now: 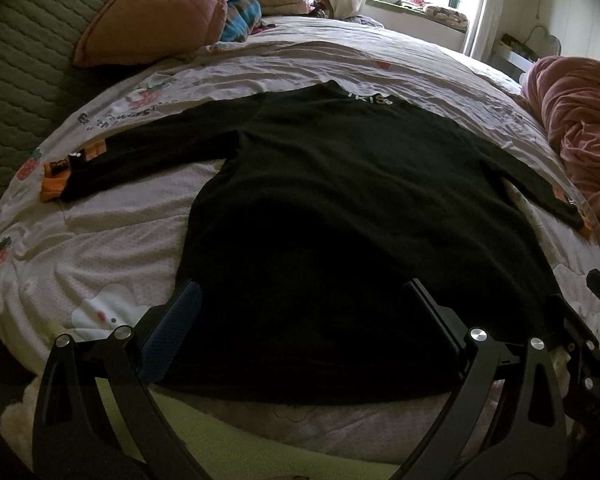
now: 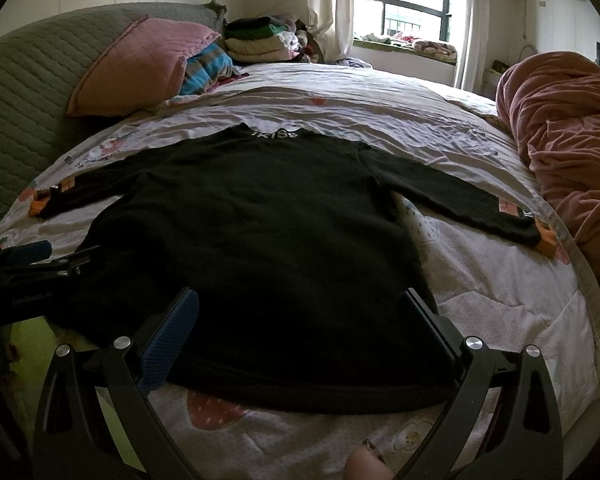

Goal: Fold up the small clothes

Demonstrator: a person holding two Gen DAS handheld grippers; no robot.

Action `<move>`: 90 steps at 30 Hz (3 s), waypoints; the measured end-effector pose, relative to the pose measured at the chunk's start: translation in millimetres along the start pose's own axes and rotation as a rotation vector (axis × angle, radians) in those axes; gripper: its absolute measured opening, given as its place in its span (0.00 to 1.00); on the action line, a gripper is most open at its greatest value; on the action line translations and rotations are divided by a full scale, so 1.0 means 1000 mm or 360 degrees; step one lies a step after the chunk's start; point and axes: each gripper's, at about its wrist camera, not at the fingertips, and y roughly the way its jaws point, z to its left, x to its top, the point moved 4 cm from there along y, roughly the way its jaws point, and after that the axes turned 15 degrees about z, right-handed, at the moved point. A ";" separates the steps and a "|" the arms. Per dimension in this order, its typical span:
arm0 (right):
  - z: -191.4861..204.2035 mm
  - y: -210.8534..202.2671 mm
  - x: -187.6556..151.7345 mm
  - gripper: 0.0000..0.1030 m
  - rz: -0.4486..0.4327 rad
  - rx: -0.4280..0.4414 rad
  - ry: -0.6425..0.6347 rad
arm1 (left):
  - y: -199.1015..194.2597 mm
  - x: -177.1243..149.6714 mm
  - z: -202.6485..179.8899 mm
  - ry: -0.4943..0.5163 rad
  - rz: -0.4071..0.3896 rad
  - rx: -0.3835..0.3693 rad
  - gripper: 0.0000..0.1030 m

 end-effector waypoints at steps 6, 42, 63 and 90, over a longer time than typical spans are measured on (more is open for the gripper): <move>0.002 -0.001 0.001 0.96 -0.0007 -0.0002 -0.0006 | 0.000 0.000 0.000 0.0000 -0.0003 0.0002 0.91; -0.010 0.017 0.057 0.96 -0.0066 0.0129 0.0019 | 0.010 0.052 -0.005 -0.0027 -0.0005 0.0008 0.91; -0.061 0.043 0.116 0.96 -0.0090 0.0139 0.0226 | 0.018 0.118 -0.024 -0.0027 0.0022 -0.0010 0.91; -0.224 0.085 0.106 0.96 0.0016 -0.0205 0.0767 | 0.063 0.171 -0.078 0.0134 0.0086 0.0029 0.91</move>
